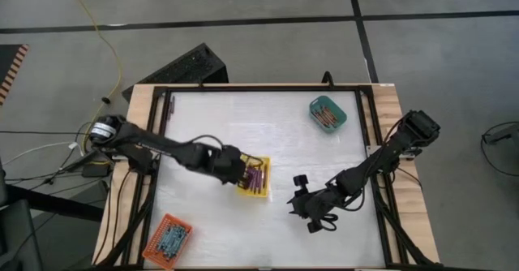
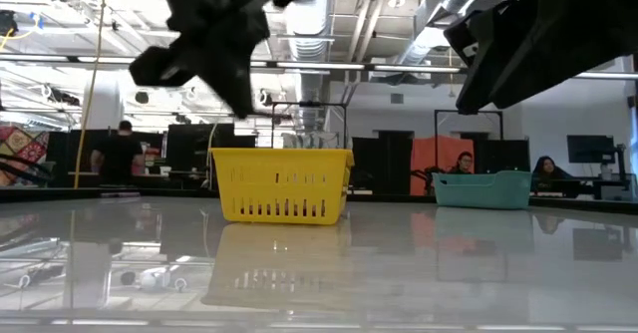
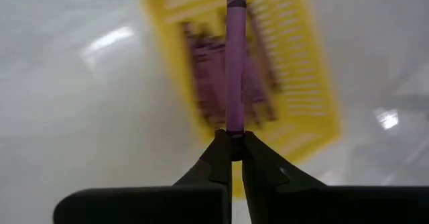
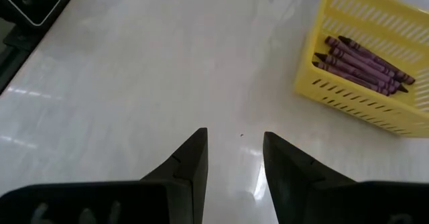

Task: Sort crayons
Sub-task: Put the violet crayon into the yellow basket

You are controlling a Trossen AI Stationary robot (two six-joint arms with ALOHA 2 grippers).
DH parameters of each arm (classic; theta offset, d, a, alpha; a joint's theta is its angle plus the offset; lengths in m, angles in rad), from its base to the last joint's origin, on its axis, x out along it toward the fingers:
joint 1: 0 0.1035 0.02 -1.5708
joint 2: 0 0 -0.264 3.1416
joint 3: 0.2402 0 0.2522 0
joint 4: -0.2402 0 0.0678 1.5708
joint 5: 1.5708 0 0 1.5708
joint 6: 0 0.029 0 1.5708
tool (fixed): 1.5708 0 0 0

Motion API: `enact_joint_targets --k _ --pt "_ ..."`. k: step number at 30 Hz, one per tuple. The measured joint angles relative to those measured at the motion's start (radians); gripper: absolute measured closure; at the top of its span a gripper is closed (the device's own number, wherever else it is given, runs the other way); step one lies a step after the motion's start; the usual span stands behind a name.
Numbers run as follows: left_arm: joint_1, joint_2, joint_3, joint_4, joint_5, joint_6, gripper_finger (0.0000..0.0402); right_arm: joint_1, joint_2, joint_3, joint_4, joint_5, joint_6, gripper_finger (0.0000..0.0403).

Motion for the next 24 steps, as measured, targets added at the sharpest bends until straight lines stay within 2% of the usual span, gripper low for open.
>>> enact_joint_targets --k 3,7,15,24 --pt "-0.056 0.000 0.000 0.101 -0.061 -0.064 0.0401 -0.009 0.000 0.000 0.001 0.000 -0.012 0.0265" --pt "-0.100 0.015 0.000 0.208 -0.079 -0.136 0.0401 -0.015 0.000 0.000 0.003 0.000 -0.012 0.0265" --pt "-0.101 0.051 -0.001 0.206 -0.089 -0.178 0.0400 -0.005 -0.002 0.000 0.043 0.000 0.017 0.0265" --pt "-0.094 0.094 0.000 0.246 -0.088 -0.186 0.0375 0.014 -0.052 0.000 0.050 0.024 0.017 0.0265"
